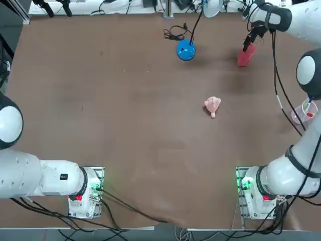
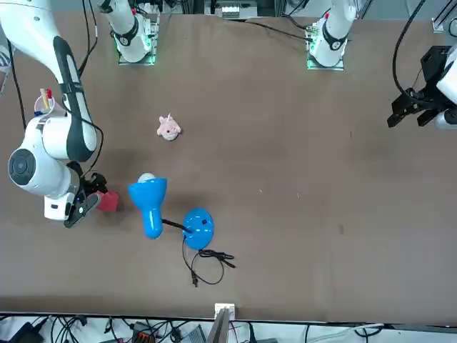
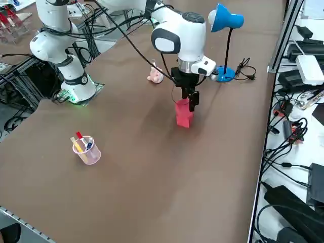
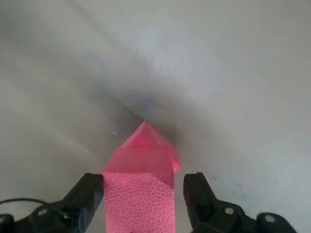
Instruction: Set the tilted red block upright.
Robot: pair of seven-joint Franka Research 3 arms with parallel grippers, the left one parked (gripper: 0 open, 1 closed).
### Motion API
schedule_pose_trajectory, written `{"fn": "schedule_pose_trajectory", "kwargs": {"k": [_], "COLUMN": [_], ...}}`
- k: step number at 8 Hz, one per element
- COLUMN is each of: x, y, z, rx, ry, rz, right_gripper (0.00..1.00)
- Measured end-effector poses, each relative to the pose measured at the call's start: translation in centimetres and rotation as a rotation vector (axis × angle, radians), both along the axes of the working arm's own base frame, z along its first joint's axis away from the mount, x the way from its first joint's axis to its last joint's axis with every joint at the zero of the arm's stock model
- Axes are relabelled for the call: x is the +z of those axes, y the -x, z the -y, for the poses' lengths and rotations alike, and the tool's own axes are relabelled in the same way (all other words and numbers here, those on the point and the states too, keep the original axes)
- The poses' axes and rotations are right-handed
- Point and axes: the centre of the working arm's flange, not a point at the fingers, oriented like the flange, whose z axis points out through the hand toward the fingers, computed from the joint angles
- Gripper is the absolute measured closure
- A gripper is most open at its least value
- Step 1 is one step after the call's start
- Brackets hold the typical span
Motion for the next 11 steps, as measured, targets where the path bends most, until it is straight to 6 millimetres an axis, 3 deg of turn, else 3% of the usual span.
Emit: {"fn": "schedule_pose_trajectory", "kwargs": {"k": [6,9,11], "x": [-0.4,-2.1,-2.5], "y": [0.2,0.6,0.6], "z": [0.0,0.0,0.0], "rx": [0.001,0.0,0.0], "ry": [0.0,0.0,0.0], "rz": [-0.008,-0.037,-0.041], "right_gripper": [0.0,0.0,0.07]}}
